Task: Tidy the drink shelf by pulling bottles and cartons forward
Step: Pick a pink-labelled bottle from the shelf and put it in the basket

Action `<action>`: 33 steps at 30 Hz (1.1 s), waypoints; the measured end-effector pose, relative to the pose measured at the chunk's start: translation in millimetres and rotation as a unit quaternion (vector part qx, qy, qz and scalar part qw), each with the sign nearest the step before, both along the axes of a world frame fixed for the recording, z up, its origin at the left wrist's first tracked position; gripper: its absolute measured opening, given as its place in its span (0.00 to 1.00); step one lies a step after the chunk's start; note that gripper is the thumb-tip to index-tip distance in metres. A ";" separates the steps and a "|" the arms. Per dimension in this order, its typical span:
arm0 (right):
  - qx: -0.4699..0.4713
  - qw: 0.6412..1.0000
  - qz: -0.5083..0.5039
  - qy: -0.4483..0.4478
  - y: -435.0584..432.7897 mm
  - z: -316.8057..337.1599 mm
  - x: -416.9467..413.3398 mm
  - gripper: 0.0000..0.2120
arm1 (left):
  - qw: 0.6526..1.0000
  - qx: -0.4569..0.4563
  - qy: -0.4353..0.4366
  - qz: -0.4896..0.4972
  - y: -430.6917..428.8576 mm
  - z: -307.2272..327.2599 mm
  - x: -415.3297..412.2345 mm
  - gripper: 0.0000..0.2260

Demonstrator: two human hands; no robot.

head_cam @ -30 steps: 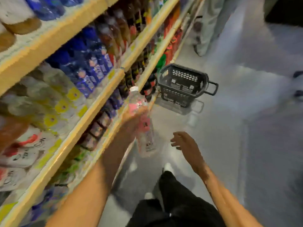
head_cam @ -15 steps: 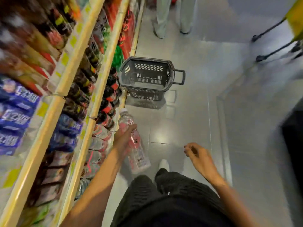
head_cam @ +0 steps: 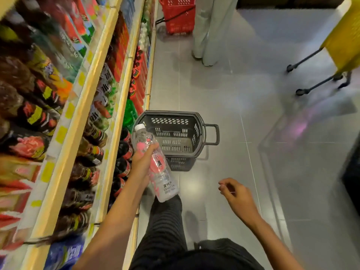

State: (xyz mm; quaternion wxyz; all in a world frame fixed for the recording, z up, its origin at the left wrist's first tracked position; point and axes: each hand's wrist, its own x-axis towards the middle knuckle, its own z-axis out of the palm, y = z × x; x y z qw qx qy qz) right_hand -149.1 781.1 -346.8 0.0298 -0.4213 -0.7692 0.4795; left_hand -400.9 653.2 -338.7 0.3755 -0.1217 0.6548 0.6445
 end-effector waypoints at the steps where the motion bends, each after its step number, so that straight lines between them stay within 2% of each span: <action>1: -0.001 1.000 -0.011 -0.003 8.3 -3.2 -19.1 0.05 | 1.000 -0.005 -0.007 -0.007 14.7 -3.6 -20.7 0.19; 7: -0.027 0.996 -0.088 -0.003 55.1 -24.8 -118.3 0.05 | 0.999 -0.014 -0.006 -0.044 80.8 -32.7 -109.5 0.20; 10: -0.037 0.992 -0.116 -0.013 83.6 -54.3 -158.4 0.06 | 0.995 -0.088 -0.022 -0.051 113.9 -65.0 -141.5 0.30; 12: -0.045 0.988 -0.145 -0.022 105.0 -83.6 -181.8 0.06 | 0.991 -0.122 -0.024 -0.041 138.0 -95.3 -161.0 0.29; 15: -0.055 0.982 -0.176 -0.043 137.7 -138.5 -210.0 0.07 | 0.987 -0.133 0.009 -0.089 173.3 -151.0 -183.3 0.21; 16: -0.056 0.980 -0.184 -0.045 148.4 -158.5 -217.7 0.06 | 0.986 -0.131 0.016 -0.105 184.4 -173.0 -188.2 0.20; 23: -0.013 0.979 -0.186 -0.079 206.0 -301.1 -253.1 0.08 | 0.972 -0.156 0.003 -0.173 250.1 -341.3 -200.1 0.30; 28: 0.013 0.978 -0.161 -0.128 227.4 -385.8 -270.7 0.22 | 0.955 -0.167 -0.005 -0.246 276.0 -450.3 -190.0 0.38; 30: 0.002 0.976 -0.178 -0.124 231.8 -407.4 -278.4 0.27 | 0.949 -0.169 -0.011 -0.264 283.4 -488.9 -185.0 0.38; 33: 0.013 0.971 -0.205 -0.120 235.2 -429.0 -284.8 0.27 | 0.936 -0.194 -0.011 -0.292 295.9 -536.6 -180.2 0.35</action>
